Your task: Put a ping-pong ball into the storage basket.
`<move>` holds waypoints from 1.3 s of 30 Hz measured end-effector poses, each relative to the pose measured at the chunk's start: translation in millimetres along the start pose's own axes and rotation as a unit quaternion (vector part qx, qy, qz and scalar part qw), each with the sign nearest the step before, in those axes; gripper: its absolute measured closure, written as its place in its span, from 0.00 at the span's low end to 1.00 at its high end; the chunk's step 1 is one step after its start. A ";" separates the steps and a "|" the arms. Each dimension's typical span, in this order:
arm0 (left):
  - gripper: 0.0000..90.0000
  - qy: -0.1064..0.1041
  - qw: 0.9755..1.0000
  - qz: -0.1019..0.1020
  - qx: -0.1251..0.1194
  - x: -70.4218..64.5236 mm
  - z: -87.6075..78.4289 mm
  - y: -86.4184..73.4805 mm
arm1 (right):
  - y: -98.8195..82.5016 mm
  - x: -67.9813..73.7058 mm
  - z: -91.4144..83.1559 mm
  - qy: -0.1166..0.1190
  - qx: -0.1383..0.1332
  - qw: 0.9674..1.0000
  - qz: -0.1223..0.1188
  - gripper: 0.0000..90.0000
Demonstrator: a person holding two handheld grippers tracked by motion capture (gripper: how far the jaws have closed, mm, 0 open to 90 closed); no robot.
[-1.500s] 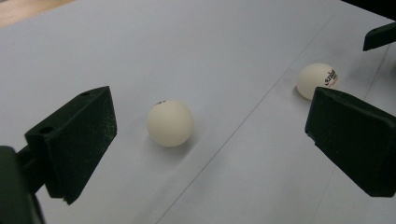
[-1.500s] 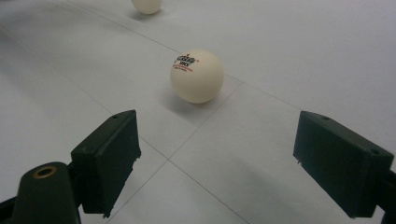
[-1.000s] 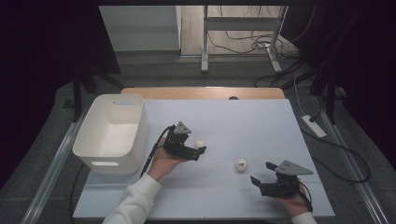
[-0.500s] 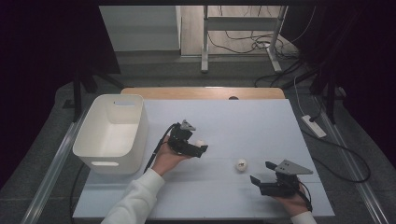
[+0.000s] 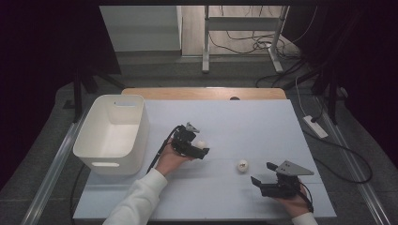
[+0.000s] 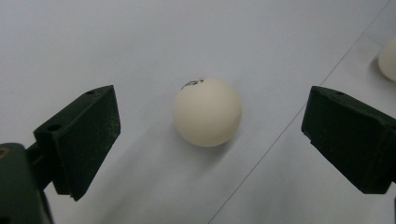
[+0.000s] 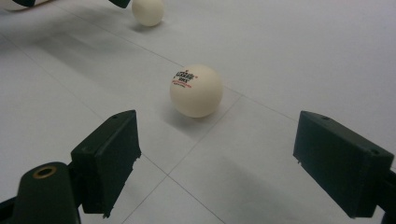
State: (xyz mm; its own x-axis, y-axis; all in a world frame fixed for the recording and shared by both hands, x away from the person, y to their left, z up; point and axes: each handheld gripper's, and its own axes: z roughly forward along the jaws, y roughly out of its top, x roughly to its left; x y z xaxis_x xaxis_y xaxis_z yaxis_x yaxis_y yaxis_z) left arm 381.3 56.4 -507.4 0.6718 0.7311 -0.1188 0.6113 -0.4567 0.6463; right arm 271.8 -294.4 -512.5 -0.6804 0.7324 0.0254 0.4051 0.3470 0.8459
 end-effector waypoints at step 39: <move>0.56 -0.003 0.999 0.005 0.037 9.9 16.8 2.3 | -0.2 -0.2 0.5 -0.002 0.001 1.000 0.000 0.16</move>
State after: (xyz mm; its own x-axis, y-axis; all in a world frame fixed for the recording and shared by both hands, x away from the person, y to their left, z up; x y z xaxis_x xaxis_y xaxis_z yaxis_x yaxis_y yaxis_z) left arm 396.5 54.0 -519.8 0.6803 0.7234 -0.1179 0.6341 -0.5001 0.5898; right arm 272.1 -294.3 -512.9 -0.6787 0.7340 0.0234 0.4065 0.3489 0.8444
